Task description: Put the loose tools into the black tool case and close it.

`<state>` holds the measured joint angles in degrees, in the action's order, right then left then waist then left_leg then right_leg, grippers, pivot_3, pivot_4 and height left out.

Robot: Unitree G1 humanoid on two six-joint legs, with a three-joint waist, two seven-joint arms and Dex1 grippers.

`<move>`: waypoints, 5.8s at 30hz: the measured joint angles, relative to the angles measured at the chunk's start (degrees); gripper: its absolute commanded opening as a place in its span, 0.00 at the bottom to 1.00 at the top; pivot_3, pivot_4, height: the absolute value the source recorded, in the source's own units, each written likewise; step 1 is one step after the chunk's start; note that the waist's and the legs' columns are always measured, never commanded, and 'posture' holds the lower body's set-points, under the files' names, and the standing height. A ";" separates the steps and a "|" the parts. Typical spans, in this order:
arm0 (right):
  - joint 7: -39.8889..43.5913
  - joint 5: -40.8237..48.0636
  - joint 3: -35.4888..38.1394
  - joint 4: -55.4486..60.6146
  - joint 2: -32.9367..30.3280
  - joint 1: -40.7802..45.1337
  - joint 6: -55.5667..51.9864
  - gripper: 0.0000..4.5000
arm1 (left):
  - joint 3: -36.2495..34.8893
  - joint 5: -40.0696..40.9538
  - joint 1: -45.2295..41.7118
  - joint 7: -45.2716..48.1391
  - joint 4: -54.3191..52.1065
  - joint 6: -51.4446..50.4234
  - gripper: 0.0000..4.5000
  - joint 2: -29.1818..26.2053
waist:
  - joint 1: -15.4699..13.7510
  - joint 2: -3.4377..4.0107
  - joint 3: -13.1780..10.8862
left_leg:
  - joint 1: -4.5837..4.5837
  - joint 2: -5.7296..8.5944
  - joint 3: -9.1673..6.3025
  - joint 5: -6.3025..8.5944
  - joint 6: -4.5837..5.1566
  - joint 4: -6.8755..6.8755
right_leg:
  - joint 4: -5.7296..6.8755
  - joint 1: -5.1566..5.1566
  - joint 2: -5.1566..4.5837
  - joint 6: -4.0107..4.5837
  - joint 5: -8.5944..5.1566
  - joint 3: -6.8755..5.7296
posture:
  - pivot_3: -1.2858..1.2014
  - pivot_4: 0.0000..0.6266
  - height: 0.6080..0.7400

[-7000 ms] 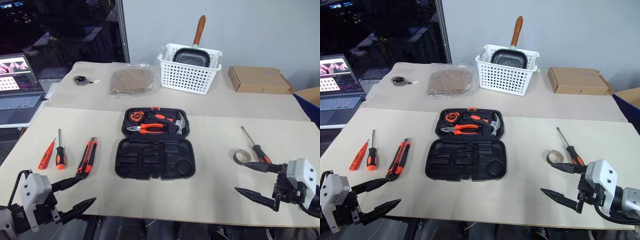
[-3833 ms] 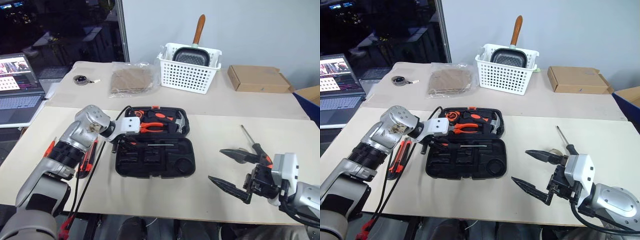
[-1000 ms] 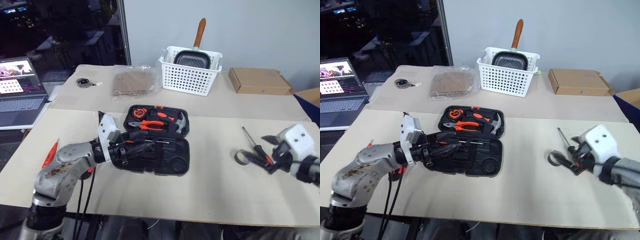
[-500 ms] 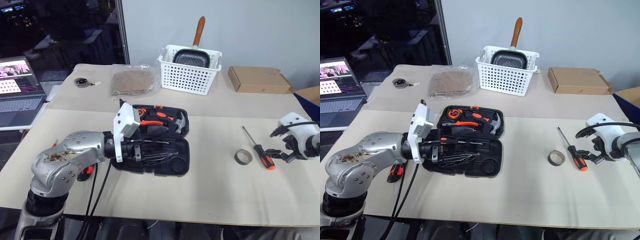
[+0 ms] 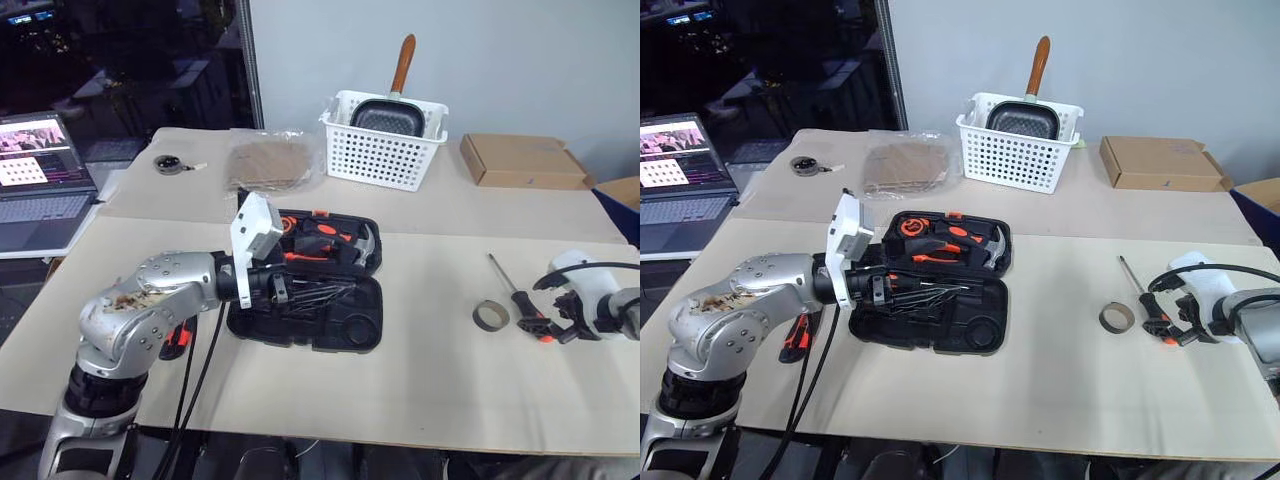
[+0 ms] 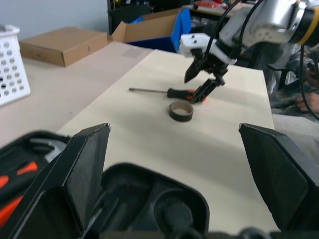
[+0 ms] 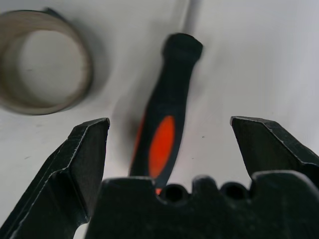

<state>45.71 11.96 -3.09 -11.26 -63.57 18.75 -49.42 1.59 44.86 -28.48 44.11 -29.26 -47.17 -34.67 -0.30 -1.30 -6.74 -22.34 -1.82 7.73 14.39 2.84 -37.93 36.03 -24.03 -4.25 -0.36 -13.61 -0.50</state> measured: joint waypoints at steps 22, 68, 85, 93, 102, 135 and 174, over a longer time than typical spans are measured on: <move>0.68 10.81 16.35 25.65 7.38 -4.24 -4.70 0.22 | -4.35 -2.37 11.01 -0.19 -2.28 7.88 1.00 0.41 | 1.51 0.14 -0.11 | 0.08 -0.16 -0.01 -0.09 -0.19 0.03 | 0.06 -0.03 0.06 -0.05 0.07 0.22 | 0.52 0.24 1.00; 26.74 -5.15 -23.41 12.82 28.25 30.03 17.26 0.62 | -35.03 4.82 44.42 15.23 -6.88 14.09 1.00 -11.77 | 1.17 0.11 -0.66 | 0.01 -0.26 -0.01 0.04 -0.22 0.09 | 0.08 -0.21 -0.09 0.46 0.14 -0.39 | 0.52 0.24 1.00; -4.11 -9.77 -15.90 17.75 43.39 8.18 21.10 0.01 | -34.04 4.76 45.38 13.28 -6.74 14.76 1.00 -10.40 | 1.35 0.11 -0.66 | 0.07 -0.39 0.05 -0.06 -0.41 0.10 | 0.18 -0.23 -0.03 0.59 0.17 -0.34 | 0.52 0.24 1.00; -4.63 -15.68 -20.85 13.75 41.43 8.17 28.52 0.01 | -34.25 4.77 46.18 12.95 -7.32 14.76 1.00 -10.40 | 1.31 0.05 -0.56 | 0.44 -0.38 0.08 -0.04 -0.37 0.10 | 0.17 0.03 0.02 0.62 0.14 -0.31 | 0.52 0.24 1.00; -2.22 -5.41 -12.99 9.81 47.10 2.58 37.34 0.07 | -34.37 1.02 48.34 1.33 -8.37 14.78 1.00 -3.65 | 1.17 -0.23 -0.16 | 0.47 -0.52 0.06 0.10 -0.60 0.16 | 0.14 0.15 -0.10 0.66 0.14 -0.22 | 0.52 0.24 1.00; 20.61 23.00 -1.44 33.19 28.98 5.74 26.49 0.99 | -28.81 -10.03 28.29 -9.98 39.06 -12.11 1.00 -30.33 | 0.67 -0.29 -0.79 | 0.03 -0.84 0.08 0.27 -1.17 0.34 | 0.11 -0.52 -0.19 1.07 0.06 -0.49 | 0.52 0.24 1.00; 17.72 20.70 2.13 33.87 24.80 -3.55 29.22 1.00 | -11.58 -10.59 10.64 16.92 14.91 -0.08 0.09 -32.67 | -0.31 -0.15 -0.93 | 0.11 -0.68 0.25 0.10 -0.66 0.16 | 0.21 -0.29 0.18 0.95 0.09 -0.66 | 0.52 0.24 1.00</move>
<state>63.43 32.67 -0.97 22.61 -38.77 15.20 -20.20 -9.99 34.27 -17.85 61.03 -14.36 -47.26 -67.34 -0.61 -1.44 -7.67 -22.24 -2.50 7.98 14.50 2.18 -37.77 36.24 -24.33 -4.07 0.58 -13.53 -1.16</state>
